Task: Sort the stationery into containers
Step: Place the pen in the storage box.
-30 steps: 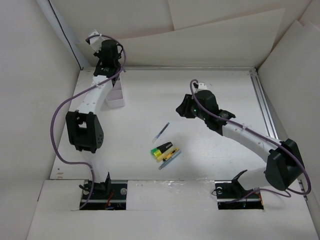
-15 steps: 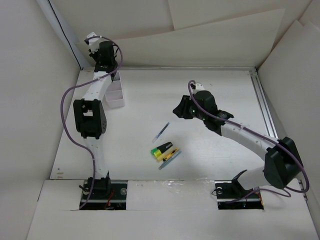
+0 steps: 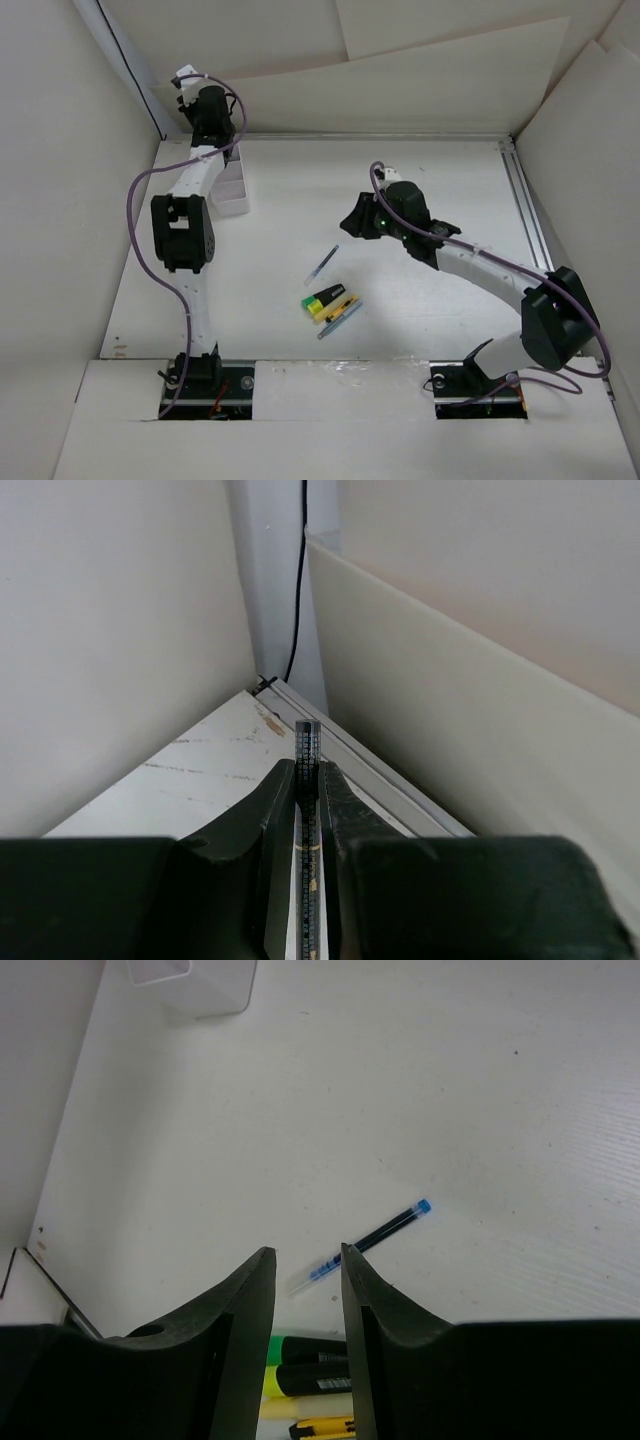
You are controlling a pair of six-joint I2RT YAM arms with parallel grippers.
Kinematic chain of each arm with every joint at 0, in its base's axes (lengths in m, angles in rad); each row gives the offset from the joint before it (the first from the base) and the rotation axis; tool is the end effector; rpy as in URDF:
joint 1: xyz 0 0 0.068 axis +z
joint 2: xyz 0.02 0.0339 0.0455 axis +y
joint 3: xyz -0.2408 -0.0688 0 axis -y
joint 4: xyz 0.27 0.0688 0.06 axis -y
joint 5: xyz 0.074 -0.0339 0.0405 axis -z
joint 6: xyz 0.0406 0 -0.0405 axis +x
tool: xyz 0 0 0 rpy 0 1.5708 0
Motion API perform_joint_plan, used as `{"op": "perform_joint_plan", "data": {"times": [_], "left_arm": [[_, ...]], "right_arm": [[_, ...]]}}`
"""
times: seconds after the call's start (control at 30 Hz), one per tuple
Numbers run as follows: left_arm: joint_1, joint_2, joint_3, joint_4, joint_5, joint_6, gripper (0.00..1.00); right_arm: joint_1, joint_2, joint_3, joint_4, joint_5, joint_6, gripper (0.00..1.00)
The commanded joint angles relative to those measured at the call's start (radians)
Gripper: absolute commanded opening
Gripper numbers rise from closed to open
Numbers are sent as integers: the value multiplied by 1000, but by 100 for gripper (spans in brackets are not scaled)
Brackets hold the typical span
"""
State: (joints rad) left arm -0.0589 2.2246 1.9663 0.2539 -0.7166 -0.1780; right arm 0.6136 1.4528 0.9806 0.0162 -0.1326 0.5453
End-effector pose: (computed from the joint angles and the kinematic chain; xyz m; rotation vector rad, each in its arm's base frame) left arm 0.5481 -0.0056 0.2932 -0.6418 1.4511 0.3779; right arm 0.2928 0.2128 0.2329 -0.1609 2.1271 0.8459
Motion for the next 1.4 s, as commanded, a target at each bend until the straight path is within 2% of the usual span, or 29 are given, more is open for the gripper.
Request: {"op": "perform_joint_plan", "data": {"times": [0.0, 0.5, 1.13, 1.37], "left_arm": [[1, -3, 43, 90, -26, 38, 0], [-32, 56, 55, 195, -46, 120, 0], [-59, 46, -116, 404, -116, 233, 0], [-99, 37, -170, 543, -170, 348, 0]], "right_arm": [[-8, -2, 1, 85, -24, -16, 39], [-8, -2, -8, 94, -42, -34, 39], [-8, -22, -26, 103, -42, -35, 39], [-8, -22, -26, 113, -42, -44, 39]]}}
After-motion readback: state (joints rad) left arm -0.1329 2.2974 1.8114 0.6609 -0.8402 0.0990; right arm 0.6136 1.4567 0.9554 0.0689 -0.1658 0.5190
